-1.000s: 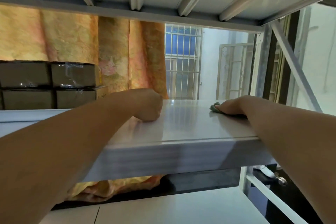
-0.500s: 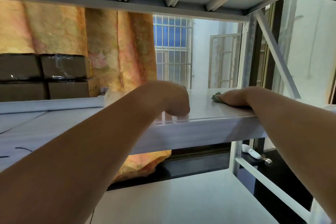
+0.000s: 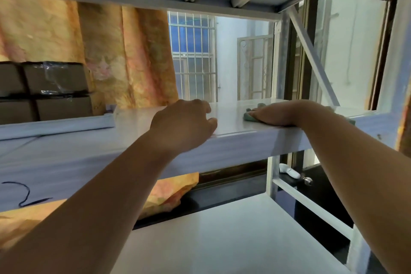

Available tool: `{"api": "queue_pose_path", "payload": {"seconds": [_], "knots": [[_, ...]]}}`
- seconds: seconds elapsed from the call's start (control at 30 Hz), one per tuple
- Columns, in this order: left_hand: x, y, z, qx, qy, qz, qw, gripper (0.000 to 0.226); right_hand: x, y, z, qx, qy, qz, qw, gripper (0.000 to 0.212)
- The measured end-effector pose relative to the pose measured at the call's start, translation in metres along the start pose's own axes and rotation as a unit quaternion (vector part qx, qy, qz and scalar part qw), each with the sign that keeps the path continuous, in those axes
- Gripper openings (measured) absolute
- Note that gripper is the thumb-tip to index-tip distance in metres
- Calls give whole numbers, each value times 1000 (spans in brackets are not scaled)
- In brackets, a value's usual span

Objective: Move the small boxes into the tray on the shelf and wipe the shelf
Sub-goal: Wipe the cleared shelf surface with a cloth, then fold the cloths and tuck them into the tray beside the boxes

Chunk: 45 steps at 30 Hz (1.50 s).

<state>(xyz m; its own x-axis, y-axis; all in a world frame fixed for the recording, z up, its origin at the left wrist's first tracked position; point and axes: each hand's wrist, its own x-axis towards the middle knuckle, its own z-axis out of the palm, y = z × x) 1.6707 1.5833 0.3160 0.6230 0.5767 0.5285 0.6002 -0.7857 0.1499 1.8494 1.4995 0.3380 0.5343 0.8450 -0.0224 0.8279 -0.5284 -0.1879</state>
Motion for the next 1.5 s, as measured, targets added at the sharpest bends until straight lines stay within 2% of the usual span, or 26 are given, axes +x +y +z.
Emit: {"api": "queue_pose_path", "payload": {"seconds": [0.07,0.13,0.43,0.6,0.7,0.77,0.9,1.0,1.1,1.27,1.3,1.37,1.4,1.43,1.47,1.5], "knots": [[-4,2,-3,-17,10,7,1000,49,-6,-10,2,-23,1,-20,1000,57],[-7,4,-4,-23,23,17,999,52,-8,-19,4,-39,0,-31,999,58],[-30,-4,-13,-43,19,26,999,42,-11,-68,18,-24,0,-76,997,58],[-48,-23,-32,-15,70,-5,997,26,-26,-108,25,-20,-15,-136,990,55],[-53,-43,-49,-5,102,-37,994,24,-34,-138,31,-26,-24,-173,984,52],[-56,-55,-59,-15,114,-55,992,24,-41,-159,36,-3,-31,-207,978,44],[-65,-74,-68,-37,100,-74,992,23,-57,-187,44,120,-59,-280,951,21],[-71,-84,-70,-103,72,-68,990,29,-63,-200,50,146,-58,-320,935,31],[-71,-92,-73,-159,87,-69,981,29,-63,-211,58,116,-16,-354,928,35],[-76,-102,-70,-158,81,-34,984,26,-62,-213,57,92,10,-374,923,31],[-78,-104,-68,-165,79,-14,983,26,-63,-209,55,111,12,-378,919,27],[-84,-110,-65,-240,61,20,969,22,-66,-201,47,254,19,-360,898,21],[-89,-111,-66,-275,37,24,960,30,-61,-196,42,342,30,-325,881,20],[-92,-113,-67,-288,8,23,957,49,-55,-190,38,411,55,-283,865,19],[-95,-113,-67,-267,-21,23,963,66,-49,-182,34,434,96,-250,860,20],[-97,-112,-66,-219,-42,25,974,79,-43,-173,32,411,141,-229,871,23]]}}
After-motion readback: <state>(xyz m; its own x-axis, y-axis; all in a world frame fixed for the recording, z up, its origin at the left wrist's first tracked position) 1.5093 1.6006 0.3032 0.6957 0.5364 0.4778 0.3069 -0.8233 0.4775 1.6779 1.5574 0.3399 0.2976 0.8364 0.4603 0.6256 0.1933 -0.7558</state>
